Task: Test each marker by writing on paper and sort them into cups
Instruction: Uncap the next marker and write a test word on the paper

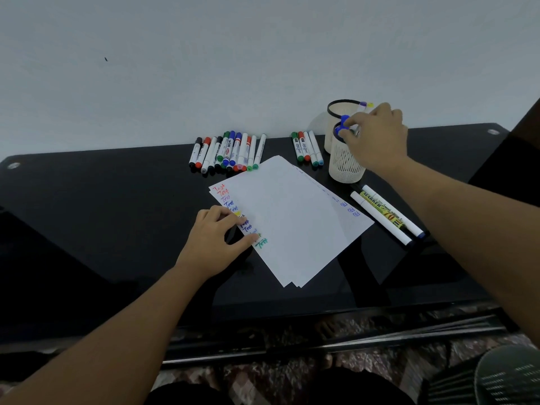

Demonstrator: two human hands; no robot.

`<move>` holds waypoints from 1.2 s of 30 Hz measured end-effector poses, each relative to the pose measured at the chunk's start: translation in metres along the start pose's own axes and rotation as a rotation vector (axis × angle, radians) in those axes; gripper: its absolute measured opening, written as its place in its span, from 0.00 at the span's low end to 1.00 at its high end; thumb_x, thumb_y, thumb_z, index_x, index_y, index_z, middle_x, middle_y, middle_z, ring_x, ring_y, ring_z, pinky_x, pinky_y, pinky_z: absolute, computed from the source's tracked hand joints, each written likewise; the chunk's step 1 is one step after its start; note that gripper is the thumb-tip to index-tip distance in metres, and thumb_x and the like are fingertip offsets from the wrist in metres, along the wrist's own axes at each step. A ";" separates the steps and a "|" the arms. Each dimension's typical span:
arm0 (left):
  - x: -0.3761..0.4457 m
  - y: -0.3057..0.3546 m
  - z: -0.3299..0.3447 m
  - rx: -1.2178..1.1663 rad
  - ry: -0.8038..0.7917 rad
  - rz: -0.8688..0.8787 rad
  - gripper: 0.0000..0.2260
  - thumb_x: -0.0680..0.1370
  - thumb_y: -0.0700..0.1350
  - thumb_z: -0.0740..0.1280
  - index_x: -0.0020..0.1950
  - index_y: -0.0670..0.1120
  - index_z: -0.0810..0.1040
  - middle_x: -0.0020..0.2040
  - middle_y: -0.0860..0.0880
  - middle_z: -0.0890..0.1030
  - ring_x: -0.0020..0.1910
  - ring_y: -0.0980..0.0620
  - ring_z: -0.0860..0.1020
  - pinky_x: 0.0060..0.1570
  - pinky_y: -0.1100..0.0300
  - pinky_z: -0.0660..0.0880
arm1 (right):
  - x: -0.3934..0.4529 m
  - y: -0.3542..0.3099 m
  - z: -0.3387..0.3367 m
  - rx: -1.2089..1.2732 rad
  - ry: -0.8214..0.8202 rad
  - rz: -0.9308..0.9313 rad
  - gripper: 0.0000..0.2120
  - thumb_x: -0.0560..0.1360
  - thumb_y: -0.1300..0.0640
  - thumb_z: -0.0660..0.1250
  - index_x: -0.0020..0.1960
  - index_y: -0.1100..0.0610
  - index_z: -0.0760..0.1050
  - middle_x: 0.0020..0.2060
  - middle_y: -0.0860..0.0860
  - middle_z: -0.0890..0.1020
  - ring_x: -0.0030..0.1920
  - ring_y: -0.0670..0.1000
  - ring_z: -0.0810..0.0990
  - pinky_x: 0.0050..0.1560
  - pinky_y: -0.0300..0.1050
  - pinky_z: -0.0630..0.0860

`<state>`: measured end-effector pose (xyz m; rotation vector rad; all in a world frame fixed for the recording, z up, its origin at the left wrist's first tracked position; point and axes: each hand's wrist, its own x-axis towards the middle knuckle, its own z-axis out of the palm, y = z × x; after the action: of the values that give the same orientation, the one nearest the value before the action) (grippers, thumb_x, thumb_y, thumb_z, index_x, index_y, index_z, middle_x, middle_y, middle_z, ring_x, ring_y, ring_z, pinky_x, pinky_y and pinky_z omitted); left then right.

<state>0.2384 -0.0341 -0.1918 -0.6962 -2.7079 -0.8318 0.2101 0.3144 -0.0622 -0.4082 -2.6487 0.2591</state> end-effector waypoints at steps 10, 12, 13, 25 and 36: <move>0.000 0.001 -0.001 -0.019 -0.030 -0.032 0.24 0.74 0.66 0.70 0.63 0.54 0.82 0.57 0.60 0.72 0.60 0.56 0.64 0.58 0.60 0.66 | -0.015 -0.012 0.006 -0.034 0.224 -0.200 0.12 0.81 0.50 0.67 0.61 0.52 0.82 0.58 0.58 0.75 0.60 0.62 0.72 0.59 0.56 0.68; 0.000 0.002 -0.002 -0.019 -0.029 -0.039 0.22 0.73 0.65 0.71 0.62 0.54 0.82 0.57 0.59 0.72 0.59 0.56 0.64 0.58 0.61 0.65 | -0.018 -0.016 0.005 -0.034 0.278 -0.253 0.11 0.80 0.51 0.67 0.60 0.52 0.82 0.56 0.58 0.76 0.58 0.63 0.73 0.59 0.58 0.68; 0.002 0.002 -0.003 -0.020 -0.038 -0.043 0.22 0.73 0.65 0.71 0.61 0.54 0.82 0.57 0.59 0.72 0.59 0.55 0.64 0.58 0.61 0.64 | -0.019 -0.018 0.004 -0.033 0.297 -0.268 0.11 0.80 0.52 0.67 0.60 0.52 0.82 0.56 0.58 0.76 0.58 0.63 0.73 0.58 0.58 0.68; 0.036 -0.010 -0.004 -0.076 -0.118 -0.095 0.23 0.75 0.64 0.70 0.67 0.56 0.79 0.51 0.59 0.71 0.50 0.58 0.74 0.56 0.55 0.75 | -0.039 -0.055 0.057 0.138 -0.480 -0.246 0.20 0.83 0.44 0.63 0.73 0.47 0.72 0.58 0.51 0.78 0.58 0.55 0.78 0.61 0.54 0.77; 0.038 -0.017 0.003 -0.122 -0.076 -0.097 0.24 0.73 0.65 0.72 0.65 0.55 0.82 0.50 0.60 0.72 0.50 0.61 0.74 0.51 0.62 0.72 | 0.005 -0.069 0.107 -0.228 -0.446 -0.238 0.24 0.84 0.45 0.56 0.78 0.51 0.67 0.74 0.56 0.67 0.72 0.60 0.64 0.65 0.57 0.70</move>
<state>0.1972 -0.0306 -0.1891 -0.6375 -2.7969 -1.0215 0.1404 0.2394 -0.1376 -0.1067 -3.1451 -0.0358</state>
